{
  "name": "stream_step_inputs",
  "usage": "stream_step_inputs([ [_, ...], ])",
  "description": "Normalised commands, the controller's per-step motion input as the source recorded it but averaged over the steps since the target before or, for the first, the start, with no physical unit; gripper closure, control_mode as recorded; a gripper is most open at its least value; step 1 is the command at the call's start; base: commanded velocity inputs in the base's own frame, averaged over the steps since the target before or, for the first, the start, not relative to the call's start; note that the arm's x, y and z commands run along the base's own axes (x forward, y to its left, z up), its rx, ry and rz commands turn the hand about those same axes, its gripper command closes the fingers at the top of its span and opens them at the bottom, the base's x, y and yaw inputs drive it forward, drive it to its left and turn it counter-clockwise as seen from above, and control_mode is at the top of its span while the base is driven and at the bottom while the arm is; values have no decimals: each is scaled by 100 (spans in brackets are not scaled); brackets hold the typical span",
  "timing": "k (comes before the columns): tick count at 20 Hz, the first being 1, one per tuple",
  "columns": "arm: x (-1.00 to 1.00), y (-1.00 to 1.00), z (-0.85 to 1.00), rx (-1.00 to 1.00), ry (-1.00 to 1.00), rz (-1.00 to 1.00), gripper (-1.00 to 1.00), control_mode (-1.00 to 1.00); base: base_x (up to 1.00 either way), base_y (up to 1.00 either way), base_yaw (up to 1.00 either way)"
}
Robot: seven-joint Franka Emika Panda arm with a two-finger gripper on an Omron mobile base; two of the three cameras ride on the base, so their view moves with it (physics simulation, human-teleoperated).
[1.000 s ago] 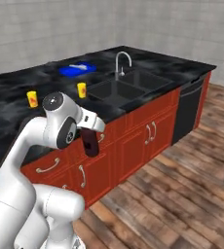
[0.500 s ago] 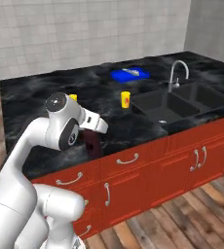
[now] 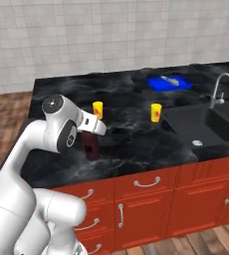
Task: Place the drinks on the dining counter in a tight cluster.
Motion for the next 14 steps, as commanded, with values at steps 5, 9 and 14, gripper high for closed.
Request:
stream_step_inputs([
  [5, 0, 0, 0, 0, 0, 0, 100, 100, 21, -49, 25],
  [9, 0, 0, 0, 0, 0, 0, 100, 100, 17, -45, 31],
  [14, 0, 0, 0, 0, 0, 0, 100, 100, 18, -52, 21],
])
